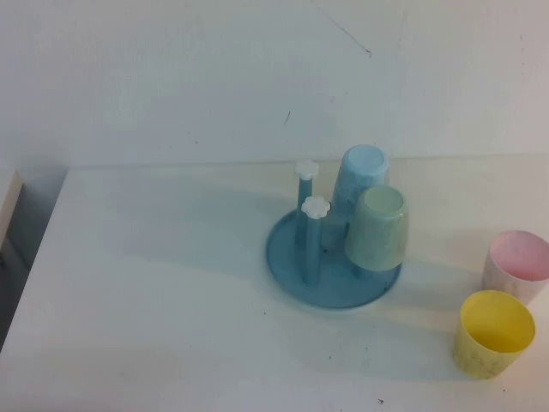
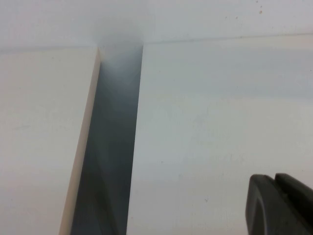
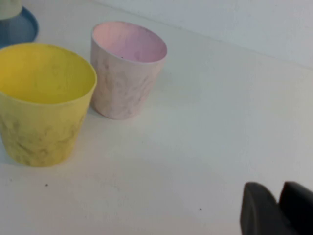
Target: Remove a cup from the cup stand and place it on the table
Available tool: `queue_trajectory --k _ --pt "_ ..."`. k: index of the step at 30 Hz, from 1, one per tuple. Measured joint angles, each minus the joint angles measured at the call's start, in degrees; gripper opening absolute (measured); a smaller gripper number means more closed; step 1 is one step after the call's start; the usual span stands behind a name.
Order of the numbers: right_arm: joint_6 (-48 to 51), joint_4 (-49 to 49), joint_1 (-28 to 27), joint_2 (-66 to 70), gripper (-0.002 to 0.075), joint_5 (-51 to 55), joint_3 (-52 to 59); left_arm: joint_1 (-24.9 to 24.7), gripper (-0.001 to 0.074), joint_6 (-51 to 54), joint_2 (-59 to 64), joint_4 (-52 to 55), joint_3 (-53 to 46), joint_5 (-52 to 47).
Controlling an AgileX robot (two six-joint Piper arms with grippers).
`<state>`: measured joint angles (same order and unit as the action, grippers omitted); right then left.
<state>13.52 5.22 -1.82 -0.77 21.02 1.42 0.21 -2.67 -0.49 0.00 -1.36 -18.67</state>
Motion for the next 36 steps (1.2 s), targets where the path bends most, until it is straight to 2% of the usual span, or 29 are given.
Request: queue_trajectory --k 36 --pt "0.00 1.18 0.00 0.00 0.0091 0.00 0.00 0.00 -0.0003 0.00 0.00 0.00 0.00 0.00"
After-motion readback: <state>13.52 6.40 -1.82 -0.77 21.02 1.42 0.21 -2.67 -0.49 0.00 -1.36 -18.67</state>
